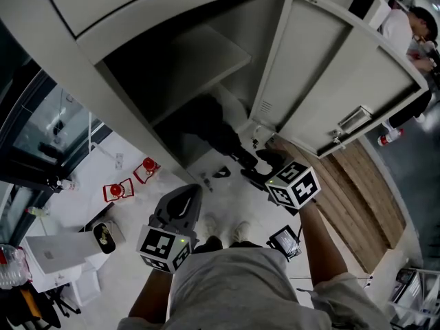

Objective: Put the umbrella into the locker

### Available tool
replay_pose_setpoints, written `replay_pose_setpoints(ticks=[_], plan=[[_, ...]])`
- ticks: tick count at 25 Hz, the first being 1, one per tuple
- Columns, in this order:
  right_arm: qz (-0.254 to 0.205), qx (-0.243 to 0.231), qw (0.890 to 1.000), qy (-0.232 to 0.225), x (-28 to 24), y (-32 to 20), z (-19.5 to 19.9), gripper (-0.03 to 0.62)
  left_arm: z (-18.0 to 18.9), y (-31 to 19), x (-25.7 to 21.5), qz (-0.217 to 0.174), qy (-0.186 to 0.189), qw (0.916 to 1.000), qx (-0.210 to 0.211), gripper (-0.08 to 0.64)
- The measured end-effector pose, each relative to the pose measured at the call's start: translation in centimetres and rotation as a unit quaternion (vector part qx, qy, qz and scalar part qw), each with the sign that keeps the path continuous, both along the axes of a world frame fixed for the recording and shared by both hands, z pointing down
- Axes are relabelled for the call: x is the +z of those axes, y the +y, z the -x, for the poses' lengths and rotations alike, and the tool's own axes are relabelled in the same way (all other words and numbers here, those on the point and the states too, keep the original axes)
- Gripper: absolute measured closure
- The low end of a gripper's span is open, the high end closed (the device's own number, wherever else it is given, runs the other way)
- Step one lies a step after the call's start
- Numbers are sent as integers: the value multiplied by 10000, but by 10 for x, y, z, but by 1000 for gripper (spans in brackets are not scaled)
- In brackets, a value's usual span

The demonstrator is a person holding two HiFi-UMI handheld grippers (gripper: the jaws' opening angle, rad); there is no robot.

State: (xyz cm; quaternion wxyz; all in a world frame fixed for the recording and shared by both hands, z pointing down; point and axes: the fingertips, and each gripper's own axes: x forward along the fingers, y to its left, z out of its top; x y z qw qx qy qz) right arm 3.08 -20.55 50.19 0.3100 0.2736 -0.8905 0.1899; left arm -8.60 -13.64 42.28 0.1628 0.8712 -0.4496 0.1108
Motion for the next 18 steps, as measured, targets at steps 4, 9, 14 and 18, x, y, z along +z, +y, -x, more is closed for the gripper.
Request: replay_pose_setpoints(ticks=[4,9,14,18], plan=[[45,48,10000,0,6,3,-1,308,-1,2,0,17,-29,10000,-7,540],[68,54,9999,112,13,3,-4,326,-2,4,1,29,-65,10000,-24,540],[-29,108,9998,191,13,3,-5,402,-2,6,2,42,-71,10000,-41,538],[-143,77,9995,271,9,2,-4,403,-1,7,4,60,-66,9999,-51,540]])
